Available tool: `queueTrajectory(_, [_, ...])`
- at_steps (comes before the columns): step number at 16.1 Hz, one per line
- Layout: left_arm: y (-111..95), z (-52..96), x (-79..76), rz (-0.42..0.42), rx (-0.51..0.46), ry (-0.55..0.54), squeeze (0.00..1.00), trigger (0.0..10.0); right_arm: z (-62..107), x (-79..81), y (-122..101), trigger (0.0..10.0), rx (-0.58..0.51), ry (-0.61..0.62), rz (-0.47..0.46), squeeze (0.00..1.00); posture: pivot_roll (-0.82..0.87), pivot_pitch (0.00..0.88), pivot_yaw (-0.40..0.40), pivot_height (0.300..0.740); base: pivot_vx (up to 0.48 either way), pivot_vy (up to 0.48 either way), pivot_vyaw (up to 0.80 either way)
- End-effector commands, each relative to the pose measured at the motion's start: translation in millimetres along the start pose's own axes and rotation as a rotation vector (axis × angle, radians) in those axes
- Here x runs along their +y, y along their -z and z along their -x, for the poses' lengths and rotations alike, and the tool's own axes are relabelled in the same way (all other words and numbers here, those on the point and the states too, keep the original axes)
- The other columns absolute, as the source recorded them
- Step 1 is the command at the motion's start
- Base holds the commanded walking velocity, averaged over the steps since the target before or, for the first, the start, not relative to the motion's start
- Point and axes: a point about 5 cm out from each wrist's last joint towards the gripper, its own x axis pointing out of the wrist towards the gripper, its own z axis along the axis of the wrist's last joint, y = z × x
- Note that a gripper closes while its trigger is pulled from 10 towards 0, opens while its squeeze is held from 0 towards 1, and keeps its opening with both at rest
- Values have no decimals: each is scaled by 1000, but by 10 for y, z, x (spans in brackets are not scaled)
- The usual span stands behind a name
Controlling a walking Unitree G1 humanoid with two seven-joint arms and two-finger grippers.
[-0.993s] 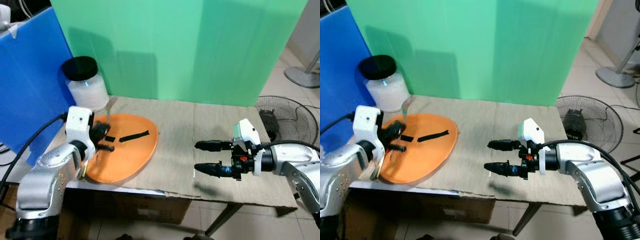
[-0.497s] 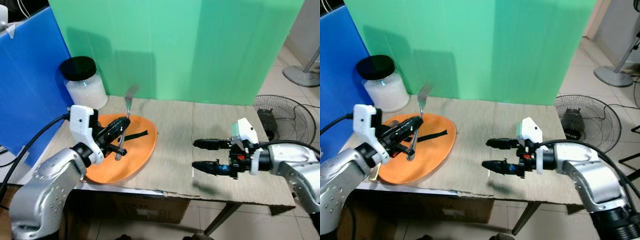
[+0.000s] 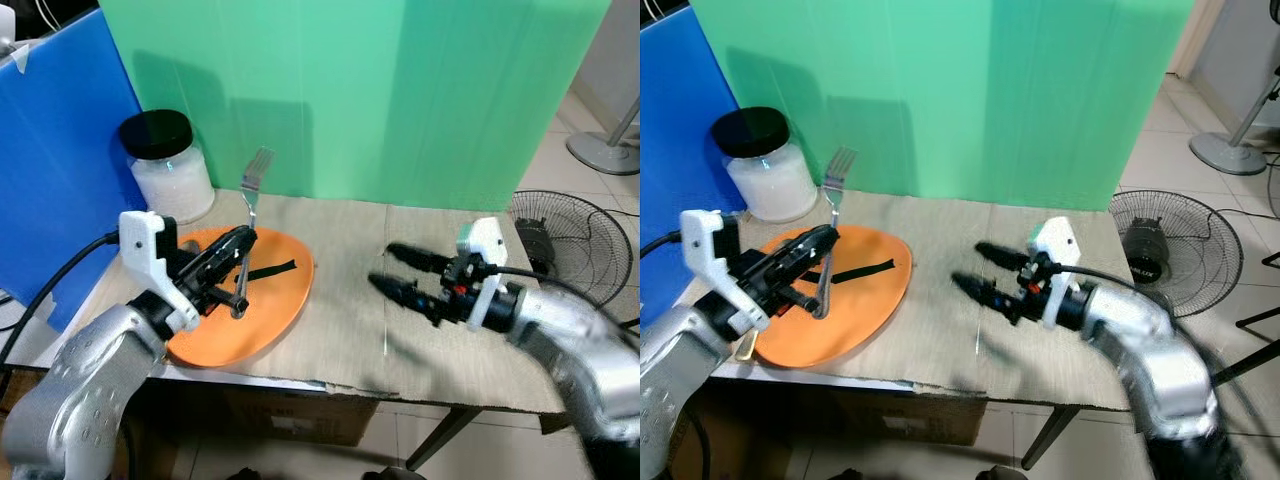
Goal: Setting the table
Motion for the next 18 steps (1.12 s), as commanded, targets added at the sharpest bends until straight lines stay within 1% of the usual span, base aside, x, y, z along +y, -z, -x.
queueTrajectory(1, [-50, -7, -80, -50, -21, 2, 0, 0, 16, -17, -26, 10000, -18, 119, -4, 0, -69, 0, 14, 740, 0, 0, -488])
queueTrajectory(2, [-60, -60, -76, -144, -32, -72, 0, 0, -1, -5, 17, 10000, -36, 233, -40, 0, -76, 0, 17, 740, 0, 0, -781])
queueTrajectory(3, [-69, -84, -64, -193, -41, -109, 0, 4235, -7, 5, 30, 10000, -46, 270, -46, 0, -76, 0, 17, 740, 0, 0, -781])
queueTrajectory(4, [-78, -141, -29, -273, -51, -196, 0, 10000, -21, 53, 53, 10000, -74, 354, -84, 0, -88, 0, 28, 740, 0, 0, -781])
queueTrajectory(6, [-79, -187, -26, -270, -57, -233, 0, 10000, -44, 126, 65, 10000, -81, 377, -102, 0, -89, 0, 30, 740, 0, 0, -781])
queueTrajectory(7, [-51, -208, -68, -221, -68, -199, 0, 10000, -67, 182, 73, 10000, -80, 373, -109, 0, -93, 0, 51, 740, 0, 0, -781])
queueTrajectory(8, [-16, -198, -96, -222, -71, -211, 0, 10000, -76, 201, 76, 10000, -78, 383, -121, 0, -96, 0, 48, 740, 0, 0, -781])
queueTrajectory(9, [26, -183, -109, -282, -60, -248, 0, 10000, -75, 190, 59, 10000, -77, 405, -129, 0, -94, 0, 44, 740, 0, 0, -781])
queueTrajectory(10, [51, -173, -113, -337, -43, -261, 0, 10000, -65, 169, 47, 10000, -71, 425, -119, 0, -90, 0, 39, 740, 0, 0, -781])
queueTrajectory(11, [86, -144, -78, -347, -31, -318, 0, 10000, -50, 134, 34, 10000, -71, 453, -108, 0, -89, 0, 35, 740, 0, 0, -781])
queueTrajectory(12, [121, -115, -55, -354, -18, -348, 0, 10000, -39, 107, 25, 10000, -74, 470, -97, 0, -87, 0, 32, 740, 0, 0, -781])
queueTrajectory(14, [153, -75, -52, -383, -3, -366, 0, 10000, -17, 64, 46, 10000, -63, 502, -109, 0, -86, 0, 25, 740, 0, 0, -781])
queueTrajectory(15, [151, -70, -51, -386, -5, -374, 0, 10000, -10, 55, 49, 10000, -63, 513, -113, 0, -87, 0, 23, 740, 0, 0, -781])
queueTrajectory(16, [121, -66, -47, -390, -27, -394, 0, 10000, -3, 45, 49, 10000, -70, 540, -122, 0, -89, 0, 22, 740, 0, 0, -781])
queueTrajectory(17, [92, -70, -40, -432, -49, -430, 0, 10000, -8, 49, 39, 10000, -74, 551, -132, 0, -94, 0, 26, 740, 0, 0, -781])
queueTrajectory(18, [93, -79, -45, -451, -56, -439, 0, 10000, -7, 49, 30, 10000, -72, 558, -123, 0, -96, 0, 27, 740, 0, 0, -781])
